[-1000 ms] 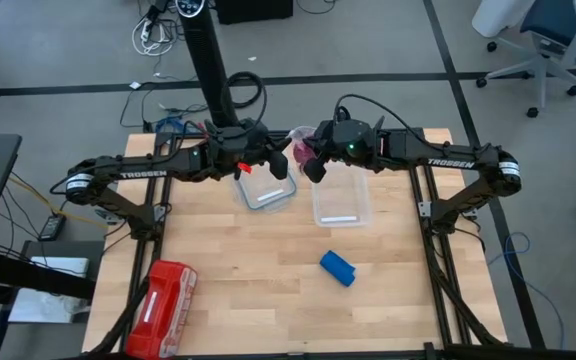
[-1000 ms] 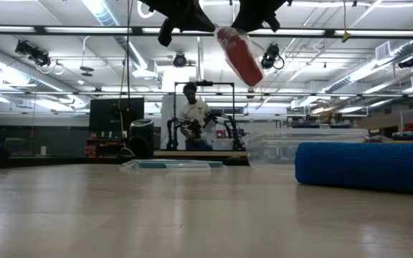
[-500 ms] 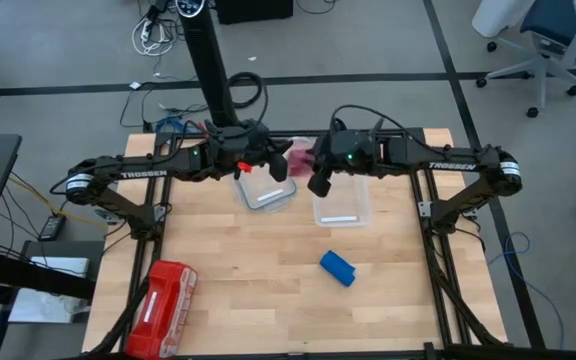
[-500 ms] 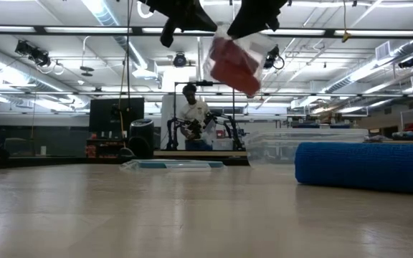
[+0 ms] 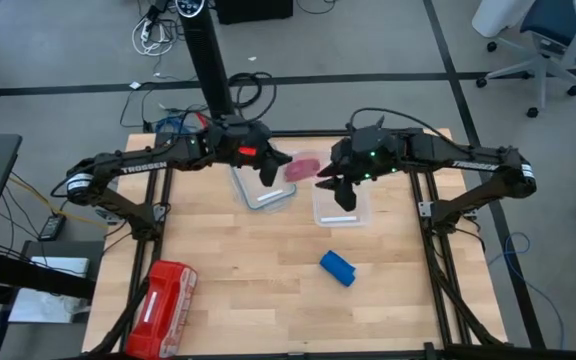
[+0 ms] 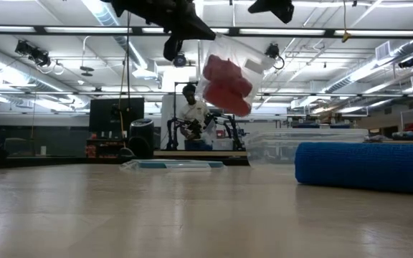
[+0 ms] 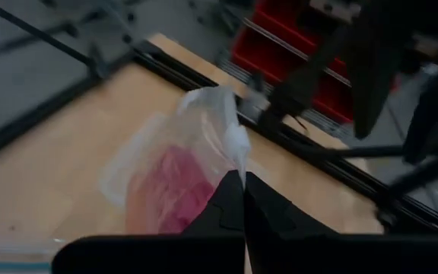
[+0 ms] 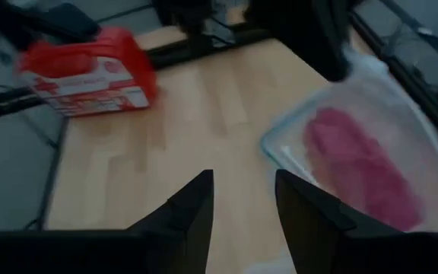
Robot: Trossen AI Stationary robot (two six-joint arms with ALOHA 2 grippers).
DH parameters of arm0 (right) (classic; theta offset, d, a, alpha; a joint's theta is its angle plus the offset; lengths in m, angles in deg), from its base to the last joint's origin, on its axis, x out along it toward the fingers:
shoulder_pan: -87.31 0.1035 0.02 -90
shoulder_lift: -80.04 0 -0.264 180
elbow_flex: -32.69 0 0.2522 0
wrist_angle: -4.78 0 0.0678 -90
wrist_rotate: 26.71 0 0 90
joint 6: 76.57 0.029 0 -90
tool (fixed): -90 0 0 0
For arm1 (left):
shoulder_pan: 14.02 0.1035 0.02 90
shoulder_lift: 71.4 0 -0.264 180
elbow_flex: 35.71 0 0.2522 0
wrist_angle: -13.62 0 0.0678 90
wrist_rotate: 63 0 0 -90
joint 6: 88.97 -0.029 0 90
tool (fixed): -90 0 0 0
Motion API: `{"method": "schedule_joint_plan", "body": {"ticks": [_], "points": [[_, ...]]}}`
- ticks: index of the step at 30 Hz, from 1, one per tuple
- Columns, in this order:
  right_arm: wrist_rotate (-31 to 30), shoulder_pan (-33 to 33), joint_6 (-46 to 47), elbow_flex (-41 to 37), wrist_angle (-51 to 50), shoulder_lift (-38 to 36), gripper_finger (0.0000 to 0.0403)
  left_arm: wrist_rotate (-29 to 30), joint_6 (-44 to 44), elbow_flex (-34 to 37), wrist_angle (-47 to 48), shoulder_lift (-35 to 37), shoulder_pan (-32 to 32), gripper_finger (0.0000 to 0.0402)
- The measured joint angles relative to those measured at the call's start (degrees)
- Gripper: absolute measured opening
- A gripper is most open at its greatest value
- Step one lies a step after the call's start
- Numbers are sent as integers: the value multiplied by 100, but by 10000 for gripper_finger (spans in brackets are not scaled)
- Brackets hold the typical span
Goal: Roll bandage
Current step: Open the transparent zip bag
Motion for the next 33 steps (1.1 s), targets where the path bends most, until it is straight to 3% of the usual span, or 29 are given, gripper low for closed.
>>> {"method": "schedule_joint_plan", "body": {"ticks": [4, 18, 25, 33], "points": [[2, -61, -328, 2, -1, 30, 140, -414, -5, 0, 56, 0, 68, 0], [-81, -230, -1205, 2, 1024, 240, 140, -743, -84, 0, 56, 0, -67, 0], [644, -470, -1228, 7, 1087, 421, 140, -1119, -454, 0, -91, 2, -144, 0], [721, -460, -1393, 0, 1088, 427, 140, -1279, -453, 0, -57, 2, -142, 0]]}}
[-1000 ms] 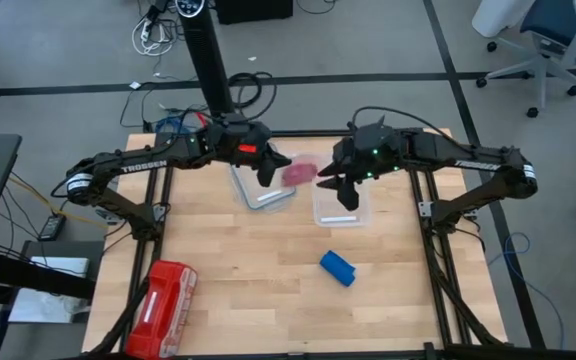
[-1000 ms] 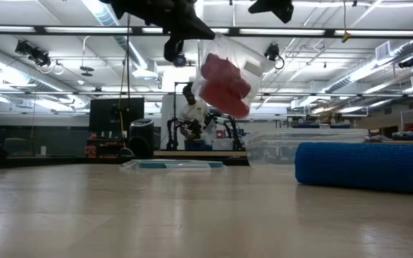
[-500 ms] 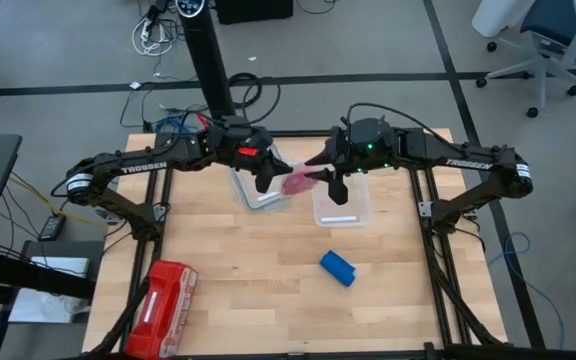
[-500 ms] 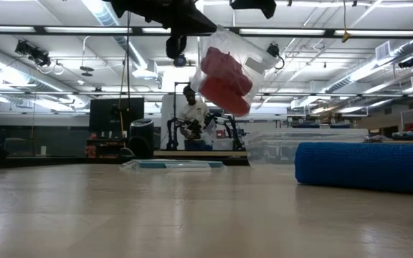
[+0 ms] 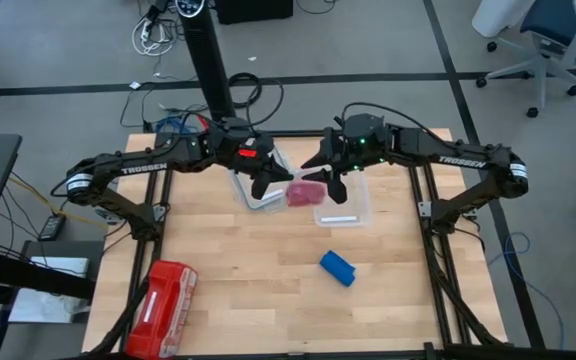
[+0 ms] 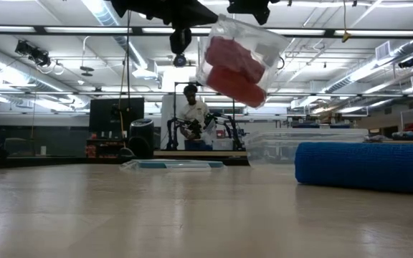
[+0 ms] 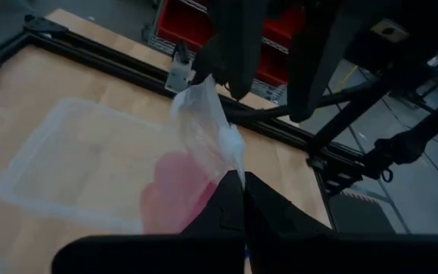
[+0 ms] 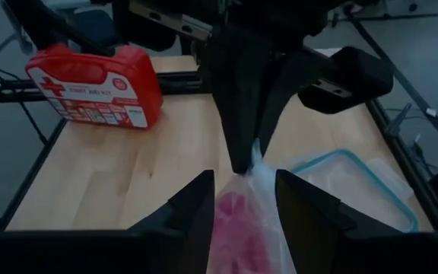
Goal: Roll bandage
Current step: Open the transparent zip bag
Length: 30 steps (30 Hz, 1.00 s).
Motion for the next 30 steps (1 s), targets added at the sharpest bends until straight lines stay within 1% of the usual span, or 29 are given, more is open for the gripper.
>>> {"method": "schedule_joint_plan", "body": {"ticks": [9, 13, 18, 21, 25, 30], "points": [[-98, -51, -252, 6, 171, 197, 139, 142, 22, 0, -228, 0, 0, 0], [-110, -46, -434, 2, 420, 197, 131, 151, 15, 0, -241, 0, -57, 0], [-89, -103, -524, 2, 392, 197, 122, 148, -18, 0, -290, -2, -125, 0], [22, -130, -590, 2, 394, 250, 117, 151, -26, 0, -293, 0, -142, 0], [366, -162, -584, -2, 398, 296, 114, 96, -34, 0, -293, 0, -144, 0], [428, -162, -561, -2, 364, 351, 113, 94, -50, 0, -274, 0, -144, 0]]}}
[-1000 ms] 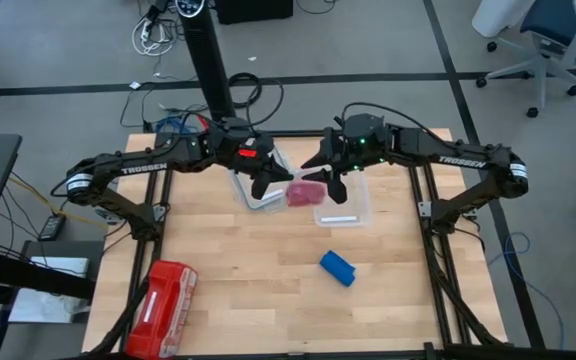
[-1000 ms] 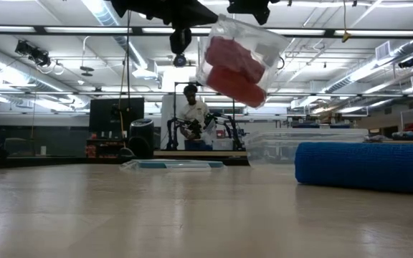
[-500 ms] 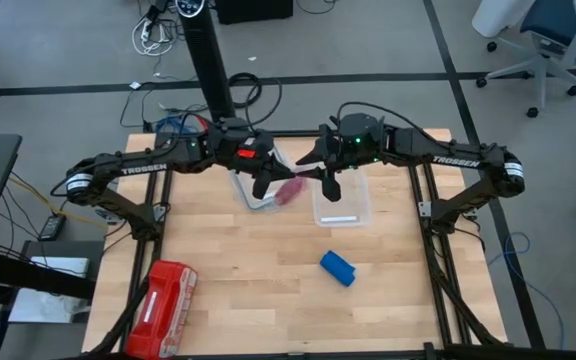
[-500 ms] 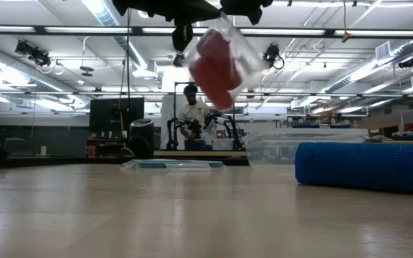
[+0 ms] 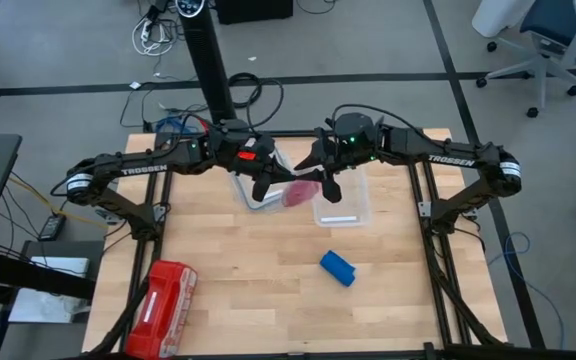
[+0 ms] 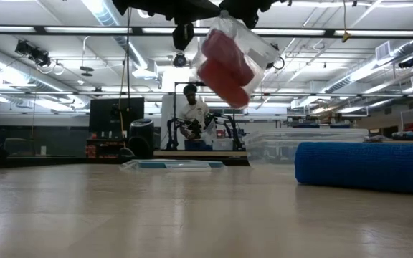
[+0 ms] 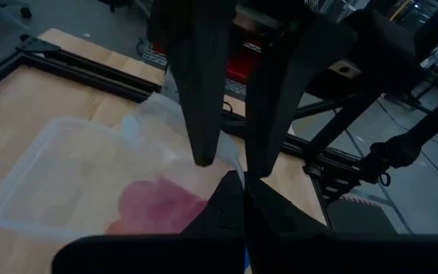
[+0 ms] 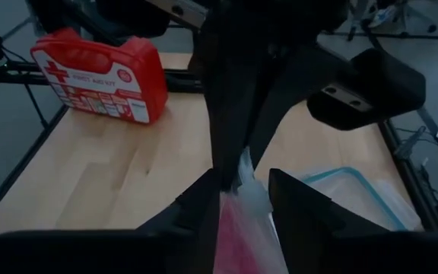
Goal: Roll bandage
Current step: Open the transparent zip bag
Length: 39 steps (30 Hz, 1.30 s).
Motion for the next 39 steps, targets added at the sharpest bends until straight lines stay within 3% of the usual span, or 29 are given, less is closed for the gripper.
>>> {"method": "schedule_joint_plan", "body": {"ticks": [6, 16, 24, 32, 39], "points": [[20, 2, 21, 0, -9, 25, 102, 3, -9, 0, 1, 0, 0, 0], [22, 4, 27, 4, -119, 25, 17, 47, -13, 0, 50, -2, 0, 0], [-6, 0, 172, 7, -469, 27, 43, 75, -42, 0, 339, -7, 12, 0], [104, -91, 172, 7, -867, 6, 19, 87, -120, 0, 439, -4, 13, 0], [125, -129, 169, 7, -1061, -26, 33, 85, -122, 0, 537, -4, 19, 0]]}}
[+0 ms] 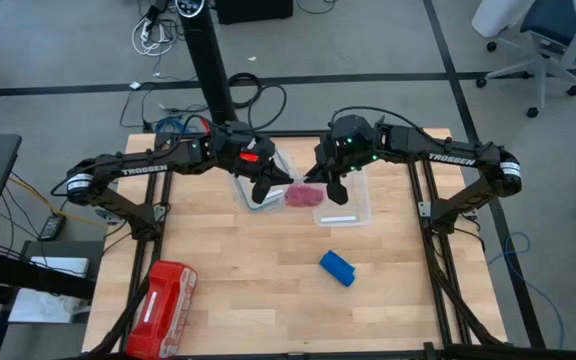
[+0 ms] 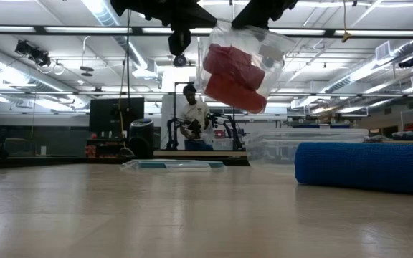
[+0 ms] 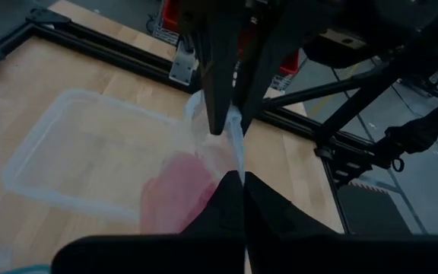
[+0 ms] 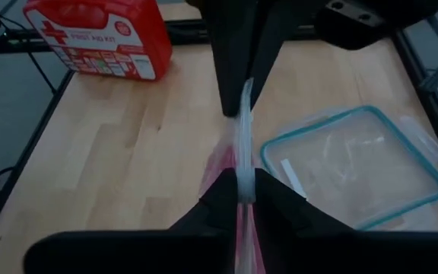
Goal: Roll bandage
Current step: Open the transparent zip bag
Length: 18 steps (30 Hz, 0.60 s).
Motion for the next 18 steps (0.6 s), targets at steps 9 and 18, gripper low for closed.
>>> {"method": "schedule_joint_plan", "body": {"ticks": [9, 18], "points": [[51, 2, -34, 0, -266, 0, 25, -11, -14, 0, 114, 0, 50, 0], [99, -15, -17, 0, -671, -60, 22, -43, -14, 0, 147, 0, 71, 0]]}}
